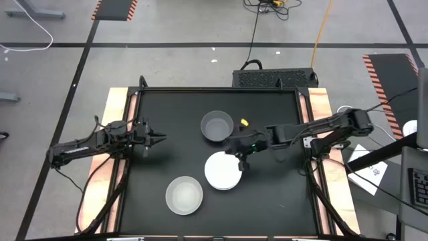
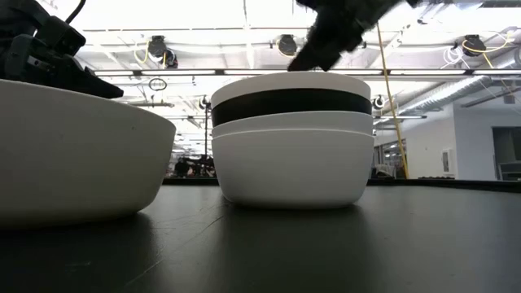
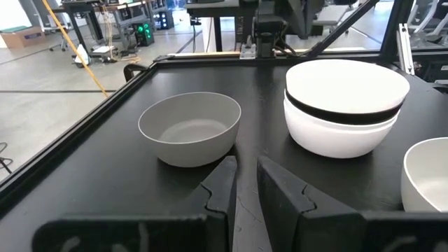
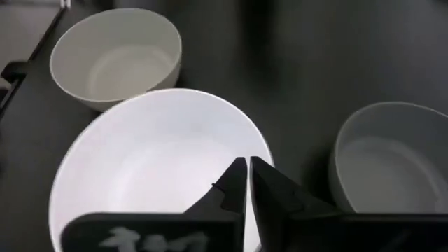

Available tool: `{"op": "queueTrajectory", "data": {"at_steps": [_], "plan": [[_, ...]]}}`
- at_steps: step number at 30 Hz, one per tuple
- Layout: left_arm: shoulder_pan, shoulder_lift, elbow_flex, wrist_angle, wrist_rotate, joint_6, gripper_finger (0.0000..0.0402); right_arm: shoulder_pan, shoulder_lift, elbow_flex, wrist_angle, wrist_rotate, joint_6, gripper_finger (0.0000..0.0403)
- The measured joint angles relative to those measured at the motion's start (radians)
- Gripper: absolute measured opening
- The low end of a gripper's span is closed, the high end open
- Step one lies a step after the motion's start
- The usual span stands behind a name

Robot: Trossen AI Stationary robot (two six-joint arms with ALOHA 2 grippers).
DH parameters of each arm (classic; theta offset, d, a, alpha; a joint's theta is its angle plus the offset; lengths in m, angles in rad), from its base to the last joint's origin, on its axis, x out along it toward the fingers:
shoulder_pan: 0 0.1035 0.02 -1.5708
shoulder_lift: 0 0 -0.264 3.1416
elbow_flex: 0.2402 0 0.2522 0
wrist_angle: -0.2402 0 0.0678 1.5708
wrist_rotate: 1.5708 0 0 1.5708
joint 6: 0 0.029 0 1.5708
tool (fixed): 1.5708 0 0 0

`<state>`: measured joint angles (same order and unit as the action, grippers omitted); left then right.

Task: Nest bowls inside each other
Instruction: Stack the gray bowl on the white bowl

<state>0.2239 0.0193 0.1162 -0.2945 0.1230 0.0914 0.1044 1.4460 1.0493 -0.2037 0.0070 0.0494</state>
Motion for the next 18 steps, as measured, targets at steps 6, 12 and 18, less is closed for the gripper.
{"op": "queueTrajectory", "data": {"at_steps": [6,12,18], "plan": [[0.000,0.000,0.000,0.000,0.000,0.000,0.0060,-0.075,-0.199,-0.280,0.260,-0.107,0.075,0.0001],[0.000,0.000,0.000,0.002,0.000,0.000,0.0060,-0.144,-0.427,-0.511,0.394,-0.104,0.125,0.0000],[0.000,0.000,0.000,0.002,0.000,0.000,0.0060,-0.158,-0.674,-0.724,0.545,-0.085,0.198,0.0000]]}}
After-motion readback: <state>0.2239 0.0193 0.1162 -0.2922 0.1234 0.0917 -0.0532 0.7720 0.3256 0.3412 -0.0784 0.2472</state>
